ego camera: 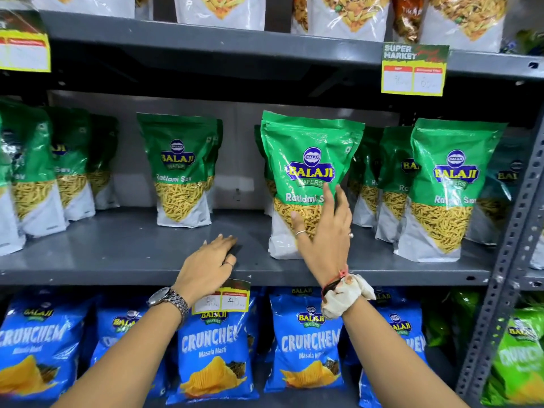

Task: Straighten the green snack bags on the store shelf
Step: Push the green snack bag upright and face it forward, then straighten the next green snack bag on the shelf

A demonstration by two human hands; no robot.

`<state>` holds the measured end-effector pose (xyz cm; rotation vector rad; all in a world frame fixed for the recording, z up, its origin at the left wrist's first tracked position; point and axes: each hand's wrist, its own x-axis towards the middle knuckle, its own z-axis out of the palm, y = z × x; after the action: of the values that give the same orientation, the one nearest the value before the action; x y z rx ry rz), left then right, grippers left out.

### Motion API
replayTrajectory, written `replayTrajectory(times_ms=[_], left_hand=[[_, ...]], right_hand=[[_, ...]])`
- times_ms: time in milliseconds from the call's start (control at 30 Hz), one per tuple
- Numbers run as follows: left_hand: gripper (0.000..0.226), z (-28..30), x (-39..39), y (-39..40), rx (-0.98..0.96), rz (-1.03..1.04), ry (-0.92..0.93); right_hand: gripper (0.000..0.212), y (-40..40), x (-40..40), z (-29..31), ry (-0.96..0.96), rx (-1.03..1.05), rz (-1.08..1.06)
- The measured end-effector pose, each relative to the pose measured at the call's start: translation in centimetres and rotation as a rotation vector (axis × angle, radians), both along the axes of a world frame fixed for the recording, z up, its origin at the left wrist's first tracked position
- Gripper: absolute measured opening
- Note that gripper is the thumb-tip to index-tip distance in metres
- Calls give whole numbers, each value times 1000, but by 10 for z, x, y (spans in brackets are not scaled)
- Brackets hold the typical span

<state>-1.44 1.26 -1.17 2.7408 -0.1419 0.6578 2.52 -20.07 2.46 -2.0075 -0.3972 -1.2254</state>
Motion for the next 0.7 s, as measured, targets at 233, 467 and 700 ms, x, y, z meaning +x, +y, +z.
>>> replayTrajectory(times_ms=[233, 467, 700], left_hand=[[41, -4, -33, 64, -6, 139, -73], [34, 2, -63, 157, 2, 238, -63], [38, 14, -78, 241, 82, 219, 56]], right_hand=[[43, 13, -14, 10, -222, 22, 50], [33, 79, -28, 15, -318, -121, 126], [40, 186, -12, 23, -214, -200, 88]])
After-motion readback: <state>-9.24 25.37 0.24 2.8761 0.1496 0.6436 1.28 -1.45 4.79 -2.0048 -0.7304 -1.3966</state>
